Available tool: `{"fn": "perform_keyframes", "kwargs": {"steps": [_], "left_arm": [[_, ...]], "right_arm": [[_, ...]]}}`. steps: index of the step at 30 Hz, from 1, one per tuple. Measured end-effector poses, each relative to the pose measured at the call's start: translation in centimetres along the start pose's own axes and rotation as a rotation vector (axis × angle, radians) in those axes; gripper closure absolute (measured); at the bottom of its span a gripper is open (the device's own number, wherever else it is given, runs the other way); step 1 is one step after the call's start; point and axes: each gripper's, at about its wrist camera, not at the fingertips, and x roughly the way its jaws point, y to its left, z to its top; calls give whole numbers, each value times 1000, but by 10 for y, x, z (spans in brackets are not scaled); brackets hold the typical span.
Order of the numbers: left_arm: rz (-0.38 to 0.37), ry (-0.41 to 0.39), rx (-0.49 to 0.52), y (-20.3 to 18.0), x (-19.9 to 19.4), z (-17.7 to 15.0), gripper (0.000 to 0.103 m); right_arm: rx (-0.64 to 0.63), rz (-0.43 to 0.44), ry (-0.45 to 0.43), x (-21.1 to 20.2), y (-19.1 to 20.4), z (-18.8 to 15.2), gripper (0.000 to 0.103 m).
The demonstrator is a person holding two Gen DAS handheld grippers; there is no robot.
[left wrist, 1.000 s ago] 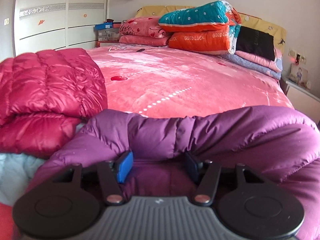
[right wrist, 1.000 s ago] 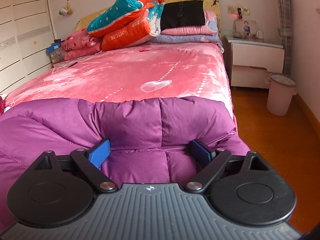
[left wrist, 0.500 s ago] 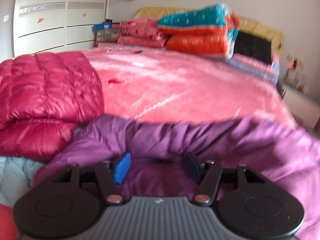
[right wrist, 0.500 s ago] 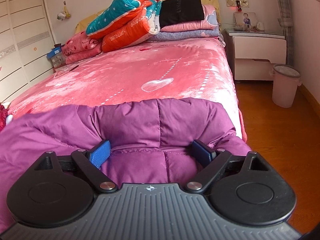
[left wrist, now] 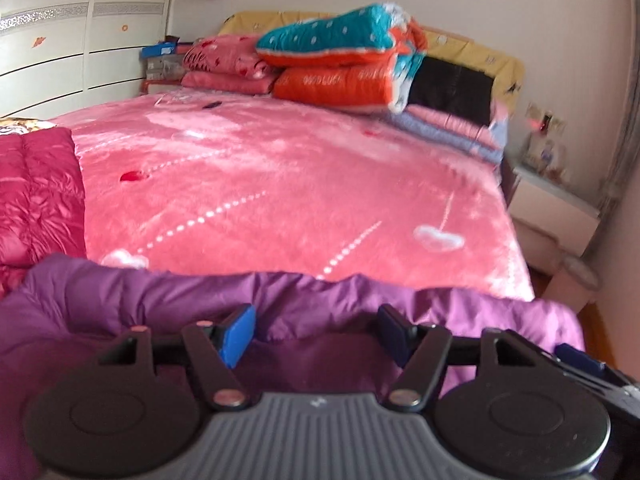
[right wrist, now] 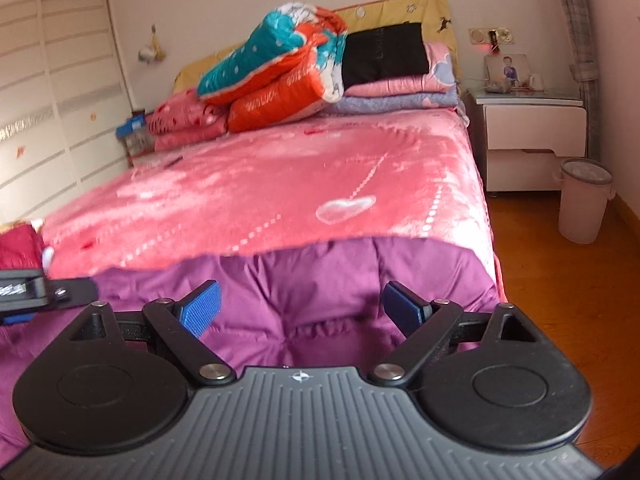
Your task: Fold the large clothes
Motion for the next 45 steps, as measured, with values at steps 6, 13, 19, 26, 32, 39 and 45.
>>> {"fn": "perform_keyframes", "kwargs": {"steps": [6,13,19,26,32,39,45], "left_arm": [[40,36,-7,6,16,-16,25],[48,16,13,7,23,-30,22],[45,-8,28,7,28,-38,21],[22,-23,5,17,-2,-20,25],[145,-64,-5,61,-14,-1,25],[217,-44,-22,97,2,-8,22],[199,-58,-6,97,13,-18,16]], "right_arm": [[-15,-8,62,16,-1,-7,0],[-82,-35,78,22,2,-13,0],[-94,-30,76,24,-3,-18,0],[-103,-51,55,15,0,-9,0],[-135,4,16,2,25,8,0],[-246,11,56,23,55,-5,0],[-242,-1,85,38,54,-10,0]]}}
